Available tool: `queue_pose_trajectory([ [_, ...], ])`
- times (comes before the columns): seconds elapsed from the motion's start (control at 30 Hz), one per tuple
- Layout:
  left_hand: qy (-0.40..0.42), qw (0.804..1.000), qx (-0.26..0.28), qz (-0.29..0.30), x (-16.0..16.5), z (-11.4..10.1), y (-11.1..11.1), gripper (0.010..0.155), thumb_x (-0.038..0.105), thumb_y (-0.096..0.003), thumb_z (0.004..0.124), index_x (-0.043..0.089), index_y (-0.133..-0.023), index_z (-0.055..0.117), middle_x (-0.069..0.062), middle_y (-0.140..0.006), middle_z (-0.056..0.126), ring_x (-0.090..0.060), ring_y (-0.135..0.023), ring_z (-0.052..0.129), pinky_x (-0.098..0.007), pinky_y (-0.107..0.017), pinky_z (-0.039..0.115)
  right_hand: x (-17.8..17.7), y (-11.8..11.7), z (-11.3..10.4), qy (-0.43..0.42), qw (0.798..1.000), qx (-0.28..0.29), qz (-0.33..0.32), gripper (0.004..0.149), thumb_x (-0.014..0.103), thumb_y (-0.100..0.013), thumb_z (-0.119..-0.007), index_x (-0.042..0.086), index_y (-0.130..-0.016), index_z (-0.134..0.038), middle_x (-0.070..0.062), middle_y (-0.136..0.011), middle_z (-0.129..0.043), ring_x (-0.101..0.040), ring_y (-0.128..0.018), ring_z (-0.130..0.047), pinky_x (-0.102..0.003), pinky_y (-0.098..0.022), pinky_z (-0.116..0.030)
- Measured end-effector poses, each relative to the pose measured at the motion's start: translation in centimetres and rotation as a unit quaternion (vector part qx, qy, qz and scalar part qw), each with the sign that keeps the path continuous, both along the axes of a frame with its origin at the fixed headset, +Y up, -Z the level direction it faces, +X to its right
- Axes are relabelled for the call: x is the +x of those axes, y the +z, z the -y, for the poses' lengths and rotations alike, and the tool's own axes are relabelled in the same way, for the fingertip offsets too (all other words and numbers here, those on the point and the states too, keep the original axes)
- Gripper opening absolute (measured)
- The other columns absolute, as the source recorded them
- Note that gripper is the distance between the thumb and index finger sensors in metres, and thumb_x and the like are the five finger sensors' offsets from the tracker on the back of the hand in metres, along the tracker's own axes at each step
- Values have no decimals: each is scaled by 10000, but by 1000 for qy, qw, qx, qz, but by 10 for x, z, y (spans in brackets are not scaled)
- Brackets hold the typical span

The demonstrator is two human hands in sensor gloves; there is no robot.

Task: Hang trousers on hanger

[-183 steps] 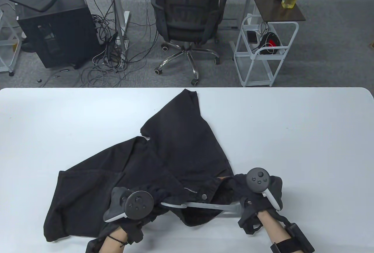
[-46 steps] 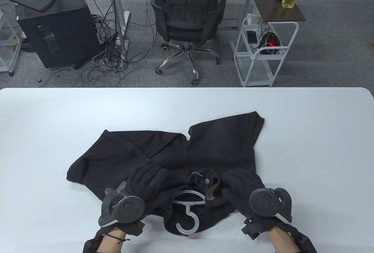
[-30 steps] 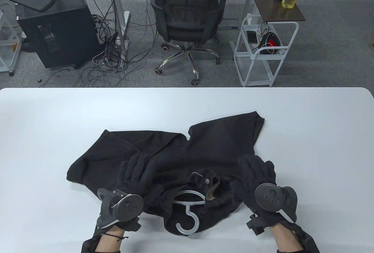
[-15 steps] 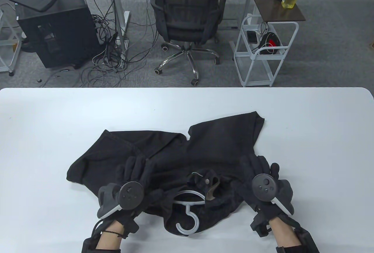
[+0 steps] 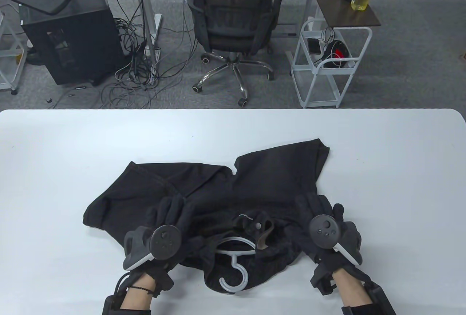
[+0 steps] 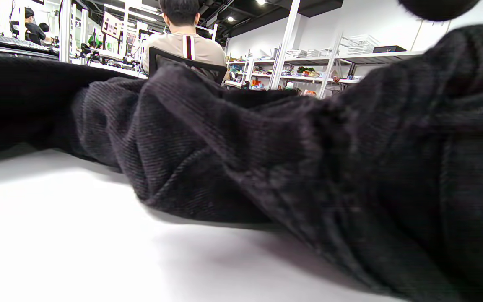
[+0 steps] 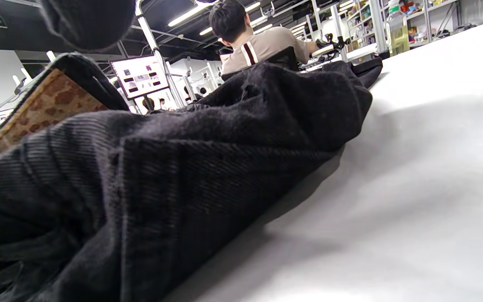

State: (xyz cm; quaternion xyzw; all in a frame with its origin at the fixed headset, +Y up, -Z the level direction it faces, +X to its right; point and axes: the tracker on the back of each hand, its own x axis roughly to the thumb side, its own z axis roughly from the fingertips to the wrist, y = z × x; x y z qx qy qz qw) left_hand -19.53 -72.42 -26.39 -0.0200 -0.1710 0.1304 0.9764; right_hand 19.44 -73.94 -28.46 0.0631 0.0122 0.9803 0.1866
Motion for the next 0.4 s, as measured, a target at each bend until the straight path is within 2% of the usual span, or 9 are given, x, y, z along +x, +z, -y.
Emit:
queue_pose_trajectory([
  [0.4,6,1000,-9,4,2,1,0,855,695,-482,591,267,-1145,260,-129,-1213,273,-428,-1108,231,-655,-721,257,2,2,1,-2,1000,-1,-3,821,634,-413,-671,329,-1083,-306,-48,-1207,-245,-330,-1111,-223,-576,-740,-96],
])
